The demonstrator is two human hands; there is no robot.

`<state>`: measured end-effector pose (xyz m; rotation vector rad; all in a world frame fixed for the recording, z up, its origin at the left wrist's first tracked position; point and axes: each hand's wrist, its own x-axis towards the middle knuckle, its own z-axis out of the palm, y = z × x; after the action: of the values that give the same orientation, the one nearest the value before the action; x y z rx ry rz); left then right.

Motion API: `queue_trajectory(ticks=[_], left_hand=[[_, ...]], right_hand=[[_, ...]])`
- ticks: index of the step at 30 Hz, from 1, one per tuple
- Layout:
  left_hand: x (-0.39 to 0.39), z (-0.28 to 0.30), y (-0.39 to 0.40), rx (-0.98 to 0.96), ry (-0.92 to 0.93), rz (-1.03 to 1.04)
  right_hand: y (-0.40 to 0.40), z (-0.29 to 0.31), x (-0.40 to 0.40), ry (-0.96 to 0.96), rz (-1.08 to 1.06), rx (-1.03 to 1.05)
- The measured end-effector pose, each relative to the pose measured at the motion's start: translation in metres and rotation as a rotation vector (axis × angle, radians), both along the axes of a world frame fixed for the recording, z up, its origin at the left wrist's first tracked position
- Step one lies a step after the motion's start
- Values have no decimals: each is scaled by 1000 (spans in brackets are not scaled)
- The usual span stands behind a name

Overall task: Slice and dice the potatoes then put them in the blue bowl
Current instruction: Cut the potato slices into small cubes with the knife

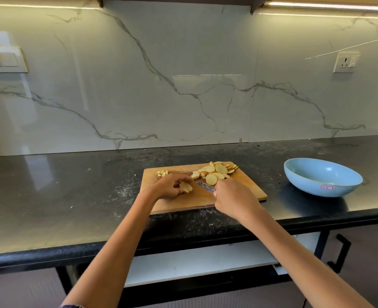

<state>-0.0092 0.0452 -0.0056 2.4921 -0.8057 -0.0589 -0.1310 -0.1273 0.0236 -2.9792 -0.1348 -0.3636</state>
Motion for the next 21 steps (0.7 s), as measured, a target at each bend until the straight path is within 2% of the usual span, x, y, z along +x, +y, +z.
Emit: queue_trajectory(ticks=[5, 9, 16, 21], left_hand=[[-2, -1, 1, 34, -100, 66], [-7, -12, 6, -60, -164, 167], [-7, -18, 18, -179, -109, 252], [-13, -20, 15, -207, -173, 259]], right_hand=[[3, -8, 9, 12, -20, 44], [1, -11, 10, -3, -12, 45], [7, -18, 11, -4, 17, 14], [26, -22, 12, -4, 64, -7]])
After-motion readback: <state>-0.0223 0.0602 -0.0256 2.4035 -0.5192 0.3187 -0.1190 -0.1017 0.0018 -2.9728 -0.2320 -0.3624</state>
